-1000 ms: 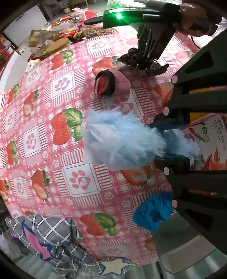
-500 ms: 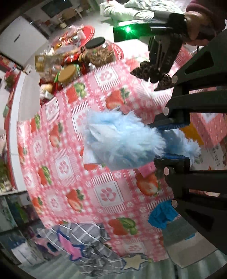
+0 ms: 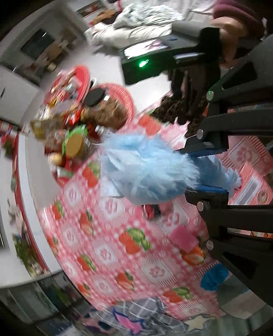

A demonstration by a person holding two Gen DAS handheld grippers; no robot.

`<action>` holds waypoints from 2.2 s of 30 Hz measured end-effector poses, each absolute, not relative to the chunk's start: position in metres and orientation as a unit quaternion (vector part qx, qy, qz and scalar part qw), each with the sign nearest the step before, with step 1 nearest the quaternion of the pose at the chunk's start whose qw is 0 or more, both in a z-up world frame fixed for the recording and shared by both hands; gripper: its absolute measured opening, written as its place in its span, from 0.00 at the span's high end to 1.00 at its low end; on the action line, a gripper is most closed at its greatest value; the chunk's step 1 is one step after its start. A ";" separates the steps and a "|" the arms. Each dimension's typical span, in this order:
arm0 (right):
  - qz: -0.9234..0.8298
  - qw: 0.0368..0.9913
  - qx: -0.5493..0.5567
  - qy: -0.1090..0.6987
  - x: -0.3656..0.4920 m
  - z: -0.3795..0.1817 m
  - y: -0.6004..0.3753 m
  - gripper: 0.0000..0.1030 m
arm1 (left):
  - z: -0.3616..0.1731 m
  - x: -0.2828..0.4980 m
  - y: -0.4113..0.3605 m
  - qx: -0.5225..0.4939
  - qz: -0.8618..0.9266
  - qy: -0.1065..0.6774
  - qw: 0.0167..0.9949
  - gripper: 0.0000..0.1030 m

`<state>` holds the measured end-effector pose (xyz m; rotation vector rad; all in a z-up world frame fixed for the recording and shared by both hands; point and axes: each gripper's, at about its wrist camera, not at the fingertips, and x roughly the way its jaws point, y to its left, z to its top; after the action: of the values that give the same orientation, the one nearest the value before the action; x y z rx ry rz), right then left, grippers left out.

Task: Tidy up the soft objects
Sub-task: 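Carry the plush and leopard scrunchie in both tools over the white box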

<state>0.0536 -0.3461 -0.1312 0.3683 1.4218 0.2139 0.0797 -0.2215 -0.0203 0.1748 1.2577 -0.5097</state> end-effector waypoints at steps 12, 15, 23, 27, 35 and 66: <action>0.075 0.741 0.151 0.650 0.006 -0.131 -0.357 0.72 | -0.017 -0.002 -0.250 0.144 -0.317 0.574 0.741 0.76; 0.078 0.740 0.146 0.651 -0.007 -0.131 -0.352 0.72 | -0.018 -0.019 -0.243 0.149 -0.321 0.574 0.738 0.76; 0.106 0.739 0.126 0.653 -0.039 -0.127 -0.321 0.72 | -0.026 -0.058 -0.212 0.149 -0.308 0.586 0.735 0.76; 0.127 0.740 0.112 0.651 -0.051 -0.123 -0.304 0.72 | -0.028 -0.073 -0.189 0.145 -0.285 0.588 0.743 0.76; 0.165 0.742 0.081 0.645 -0.067 -0.112 -0.270 0.72 | -0.027 -0.087 -0.138 0.088 -0.225 0.598 0.764 0.76; 0.291 0.741 -0.056 0.603 -0.090 -0.060 -0.159 0.72 | -0.026 -0.114 -0.010 -0.066 -0.042 0.603 0.794 0.76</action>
<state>-0.0904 -0.1590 -0.0603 -0.1233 1.3222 0.6392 -0.1138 -0.0097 -0.0264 -0.1418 1.2969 -0.0900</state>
